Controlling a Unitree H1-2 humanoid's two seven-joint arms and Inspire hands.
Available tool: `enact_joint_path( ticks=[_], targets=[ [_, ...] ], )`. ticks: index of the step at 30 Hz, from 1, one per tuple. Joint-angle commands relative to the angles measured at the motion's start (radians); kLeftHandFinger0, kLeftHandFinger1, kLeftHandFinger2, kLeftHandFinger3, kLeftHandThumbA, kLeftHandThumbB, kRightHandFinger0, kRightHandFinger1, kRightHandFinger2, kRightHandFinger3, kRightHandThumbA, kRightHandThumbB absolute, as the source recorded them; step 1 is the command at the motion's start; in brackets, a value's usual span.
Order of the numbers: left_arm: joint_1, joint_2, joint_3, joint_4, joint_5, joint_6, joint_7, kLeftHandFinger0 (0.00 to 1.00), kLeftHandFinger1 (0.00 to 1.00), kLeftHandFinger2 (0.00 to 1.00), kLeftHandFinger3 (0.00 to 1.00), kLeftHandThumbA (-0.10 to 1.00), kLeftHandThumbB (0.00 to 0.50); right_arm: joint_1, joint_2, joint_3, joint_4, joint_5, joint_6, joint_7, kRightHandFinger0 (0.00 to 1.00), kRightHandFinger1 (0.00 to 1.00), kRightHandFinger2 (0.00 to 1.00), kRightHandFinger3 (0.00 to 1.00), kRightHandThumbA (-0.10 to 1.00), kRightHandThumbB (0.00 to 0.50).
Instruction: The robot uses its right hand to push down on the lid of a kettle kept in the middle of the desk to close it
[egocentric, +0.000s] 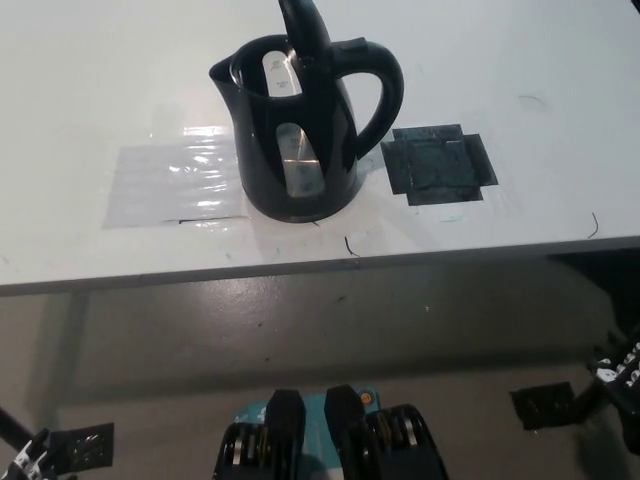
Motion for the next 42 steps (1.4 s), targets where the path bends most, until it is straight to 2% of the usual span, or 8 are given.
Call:
enact_joint_path(
  ticks=[1, 6, 14, 16, 18, 24, 34, 42],
  targets=[
    [0.01, 0.021, 0.022, -0.064, -0.034, 0.028, 0.002, 1.0, 1.0, 1.0, 1.0, 0.16, 0.192, 0.081, 0.013, 0.027, -0.294, 0.027, 0.065, 0.008, 0.89, 0.93, 1.0, 1.0, 0.24, 0.128],
    [-0.01, 0.023, 0.028, -0.057, -0.039, 0.035, 0.005, 1.0, 1.0, 1.0, 1.0, 0.2, 0.219, 0.153, 0.01, 0.043, -0.655, 0.034, 0.137, -0.008, 1.0, 1.0, 1.0, 1.0, 0.24, 0.098],
    [0.0, 0.02, 0.036, -0.062, -0.043, 0.029, 0.004, 1.0, 1.0, 1.0, 1.0, 0.19, 0.203, 0.003, -0.049, 0.036, -1.105, -0.007, 0.284, -0.074, 1.0, 1.0, 1.0, 1.0, 0.56, 0.152],
    [0.0, 0.019, 0.039, -0.063, -0.051, 0.035, 0.004, 1.0, 1.0, 1.0, 1.0, 0.18, 0.203, -0.135, -0.08, 0.041, -1.192, -0.048, 0.369, -0.091, 1.0, 1.0, 1.0, 1.0, 0.66, 0.223],
    [0.0, 0.019, 0.039, -0.064, -0.051, 0.036, 0.004, 1.0, 1.0, 1.0, 1.0, 0.17, 0.203, -0.145, -0.081, 0.04, -1.2, -0.051, 0.382, -0.091, 1.0, 1.0, 1.0, 1.0, 0.67, 0.227],
    [0.0, 0.011, 0.034, -0.061, -0.041, 0.039, 0.011, 1.0, 1.0, 1.0, 1.0, 0.16, 0.211, -0.446, -0.064, 0.18, -1.13, -0.086, 0.478, -0.139, 1.0, 1.0, 1.0, 1.0, 0.44, 0.136],
    [-0.002, 0.01, 0.036, -0.068, -0.043, 0.044, 0.009, 1.0, 1.0, 1.0, 1.0, 0.17, 0.217, -0.806, 0.169, 0.277, -0.62, -0.249, 0.478, -0.219, 1.0, 1.0, 1.0, 1.0, 0.04, 0.0],
    [0.008, -0.001, 0.031, -0.079, -0.037, 0.043, 0.011, 1.0, 1.0, 1.0, 1.0, 0.18, 0.225, -0.985, 0.251, 0.27, -0.123, -0.282, 0.337, -0.314, 1.0, 1.0, 1.0, 1.0, 0.1, 0.019]
  ],
)
